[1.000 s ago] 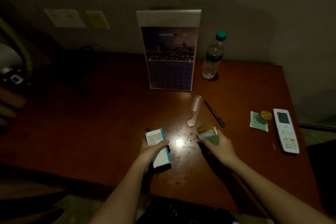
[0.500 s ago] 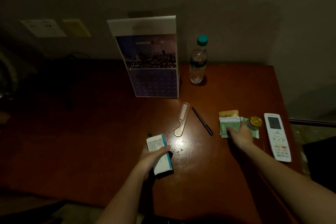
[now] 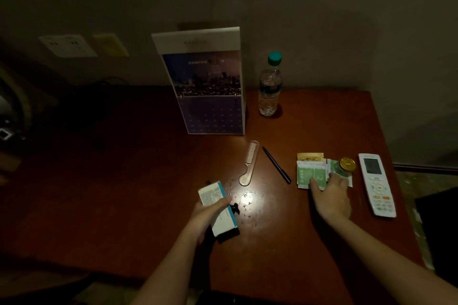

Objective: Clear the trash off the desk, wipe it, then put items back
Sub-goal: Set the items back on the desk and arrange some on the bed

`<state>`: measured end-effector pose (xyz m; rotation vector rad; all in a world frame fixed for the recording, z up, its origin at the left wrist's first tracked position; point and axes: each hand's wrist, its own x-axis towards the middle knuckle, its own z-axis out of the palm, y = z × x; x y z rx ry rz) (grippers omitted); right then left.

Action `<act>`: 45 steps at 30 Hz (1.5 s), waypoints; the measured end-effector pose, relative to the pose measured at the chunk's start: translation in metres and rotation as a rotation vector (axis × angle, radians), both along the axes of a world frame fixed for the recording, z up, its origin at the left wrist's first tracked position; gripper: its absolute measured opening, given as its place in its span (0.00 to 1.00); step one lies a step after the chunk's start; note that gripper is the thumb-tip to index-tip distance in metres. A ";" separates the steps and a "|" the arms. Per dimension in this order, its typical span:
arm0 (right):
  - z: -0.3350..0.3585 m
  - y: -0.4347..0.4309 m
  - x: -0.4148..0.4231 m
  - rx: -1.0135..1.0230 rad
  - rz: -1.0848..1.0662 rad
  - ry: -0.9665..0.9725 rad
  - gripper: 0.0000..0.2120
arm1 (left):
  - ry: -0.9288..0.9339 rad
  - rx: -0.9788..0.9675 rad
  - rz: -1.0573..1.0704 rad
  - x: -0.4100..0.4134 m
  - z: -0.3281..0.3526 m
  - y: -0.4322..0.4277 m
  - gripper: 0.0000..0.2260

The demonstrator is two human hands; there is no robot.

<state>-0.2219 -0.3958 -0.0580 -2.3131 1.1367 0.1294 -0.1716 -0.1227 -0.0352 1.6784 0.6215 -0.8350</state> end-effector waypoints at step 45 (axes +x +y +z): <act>0.027 0.185 0.022 -0.265 0.758 0.055 0.28 | 0.137 -0.122 0.269 -0.025 -0.008 0.113 0.04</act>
